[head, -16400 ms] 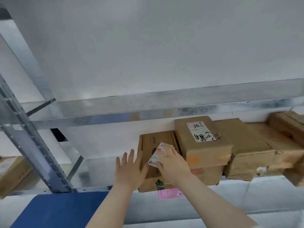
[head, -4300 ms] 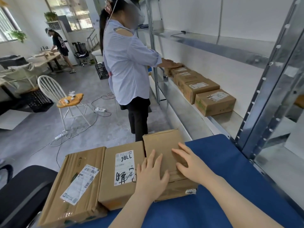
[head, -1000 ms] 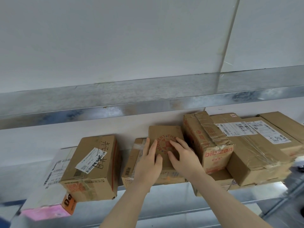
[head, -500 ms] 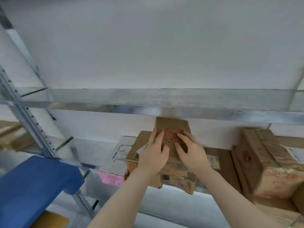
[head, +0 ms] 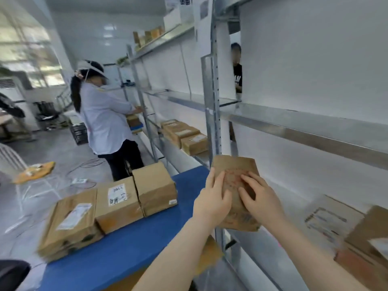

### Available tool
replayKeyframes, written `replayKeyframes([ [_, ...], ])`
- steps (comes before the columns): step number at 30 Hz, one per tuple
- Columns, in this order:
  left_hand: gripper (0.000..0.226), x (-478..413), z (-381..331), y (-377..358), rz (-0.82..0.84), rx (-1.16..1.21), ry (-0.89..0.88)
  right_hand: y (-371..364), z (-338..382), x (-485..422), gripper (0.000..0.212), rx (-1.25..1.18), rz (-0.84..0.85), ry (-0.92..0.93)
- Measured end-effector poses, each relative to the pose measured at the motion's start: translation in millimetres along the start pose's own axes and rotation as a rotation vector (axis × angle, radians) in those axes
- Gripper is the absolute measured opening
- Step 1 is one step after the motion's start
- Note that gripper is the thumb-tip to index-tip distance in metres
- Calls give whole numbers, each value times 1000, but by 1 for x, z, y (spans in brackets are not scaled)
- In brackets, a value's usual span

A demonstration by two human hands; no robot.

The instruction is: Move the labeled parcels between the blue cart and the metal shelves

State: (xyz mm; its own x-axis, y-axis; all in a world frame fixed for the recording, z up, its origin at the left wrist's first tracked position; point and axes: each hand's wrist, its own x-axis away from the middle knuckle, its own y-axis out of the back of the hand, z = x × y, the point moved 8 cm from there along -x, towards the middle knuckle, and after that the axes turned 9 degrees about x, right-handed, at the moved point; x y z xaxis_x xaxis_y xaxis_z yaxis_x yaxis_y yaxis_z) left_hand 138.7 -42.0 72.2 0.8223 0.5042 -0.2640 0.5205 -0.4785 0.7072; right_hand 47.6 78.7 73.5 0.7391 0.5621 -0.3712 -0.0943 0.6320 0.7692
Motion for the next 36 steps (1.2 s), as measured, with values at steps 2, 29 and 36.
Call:
replayKeyframes([
  [2, 59, -16, 37, 27, -30, 1, 35, -32, 31, -28, 45, -12, 31, 48],
  [29, 57, -211, 269, 15, -108, 69, 449, -305, 39, -287, 45, -71, 371, 336],
  [36, 55, -218, 284, -5, -120, -102, 412, -341, 18, -289, 43, -141, 373, 314],
])
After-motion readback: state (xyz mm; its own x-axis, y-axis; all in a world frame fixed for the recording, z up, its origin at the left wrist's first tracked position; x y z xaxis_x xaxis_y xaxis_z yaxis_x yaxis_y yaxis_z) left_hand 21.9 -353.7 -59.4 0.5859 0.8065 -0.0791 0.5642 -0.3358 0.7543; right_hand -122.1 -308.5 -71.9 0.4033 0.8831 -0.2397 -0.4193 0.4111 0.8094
